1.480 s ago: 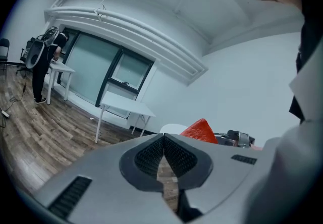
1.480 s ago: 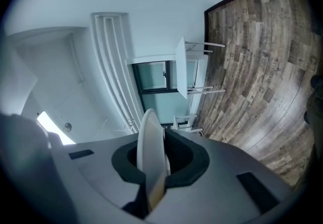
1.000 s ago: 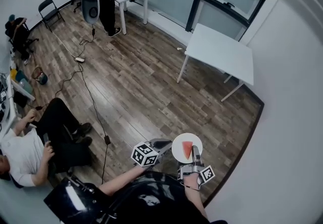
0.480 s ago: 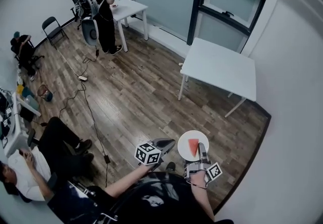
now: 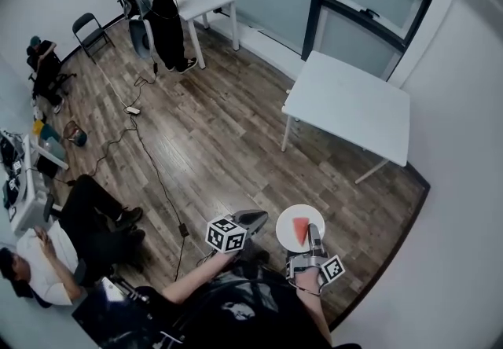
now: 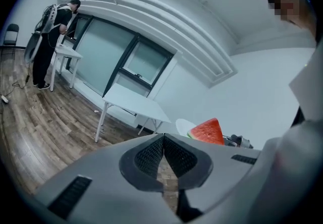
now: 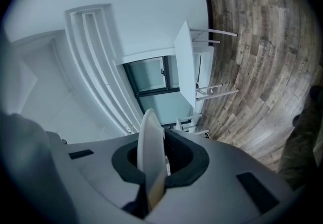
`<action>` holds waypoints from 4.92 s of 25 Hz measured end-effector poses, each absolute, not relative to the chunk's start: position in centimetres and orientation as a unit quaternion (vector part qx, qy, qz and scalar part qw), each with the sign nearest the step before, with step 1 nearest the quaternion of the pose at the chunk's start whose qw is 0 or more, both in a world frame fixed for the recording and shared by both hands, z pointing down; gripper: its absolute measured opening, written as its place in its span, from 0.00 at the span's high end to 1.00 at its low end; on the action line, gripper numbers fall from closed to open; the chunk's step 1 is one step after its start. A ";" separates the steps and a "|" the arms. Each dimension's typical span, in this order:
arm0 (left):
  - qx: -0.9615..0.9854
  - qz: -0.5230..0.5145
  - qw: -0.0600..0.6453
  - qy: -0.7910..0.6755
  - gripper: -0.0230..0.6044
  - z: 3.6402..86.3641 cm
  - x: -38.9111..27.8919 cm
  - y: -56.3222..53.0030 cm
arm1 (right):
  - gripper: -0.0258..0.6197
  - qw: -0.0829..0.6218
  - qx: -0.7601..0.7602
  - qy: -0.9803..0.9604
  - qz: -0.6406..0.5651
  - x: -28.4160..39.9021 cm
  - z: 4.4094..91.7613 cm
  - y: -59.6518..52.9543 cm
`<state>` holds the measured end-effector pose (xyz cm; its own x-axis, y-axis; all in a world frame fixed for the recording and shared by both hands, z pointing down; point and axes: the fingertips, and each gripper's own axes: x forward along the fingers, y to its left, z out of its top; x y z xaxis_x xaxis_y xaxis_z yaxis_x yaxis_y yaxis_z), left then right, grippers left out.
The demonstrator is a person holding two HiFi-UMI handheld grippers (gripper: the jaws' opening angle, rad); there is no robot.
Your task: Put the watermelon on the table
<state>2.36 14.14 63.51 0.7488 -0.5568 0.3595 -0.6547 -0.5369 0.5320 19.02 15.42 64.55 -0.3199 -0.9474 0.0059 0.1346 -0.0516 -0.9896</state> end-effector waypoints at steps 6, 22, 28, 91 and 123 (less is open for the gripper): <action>0.884 0.056 0.334 -0.323 0.95 63.4 4.3 7.6 | 0.92 0.445 -0.407 0.520 -0.604 20.6 65.3 10.7; 0.910 0.048 0.298 -0.285 0.95 62.3 0.5 -11.3 | 0.92 0.469 -0.413 0.521 -0.582 15.5 64.7 -5.5; 0.913 0.068 0.279 -0.290 0.95 63.0 1.7 -15.0 | 0.92 0.441 -0.415 0.521 -0.602 15.6 65.9 -11.0; 0.760 0.164 0.397 -0.488 0.95 81.3 0.4 -56.1 | 0.70 -0.212 -0.590 0.608 -0.487 17.7 90.9 -65.2; 0.893 0.184 0.215 -0.350 0.95 71.0 9.2 -54.5 | 0.94 -0.162 -0.544 0.790 -0.232 21.5 71.3 -54.0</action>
<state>9.20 -54.54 71.02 0.6871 -0.5465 0.4787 -0.7047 -0.6618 0.2559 21.55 -54.01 71.27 -0.3569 -0.7840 0.5079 -0.9341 0.3011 -0.1916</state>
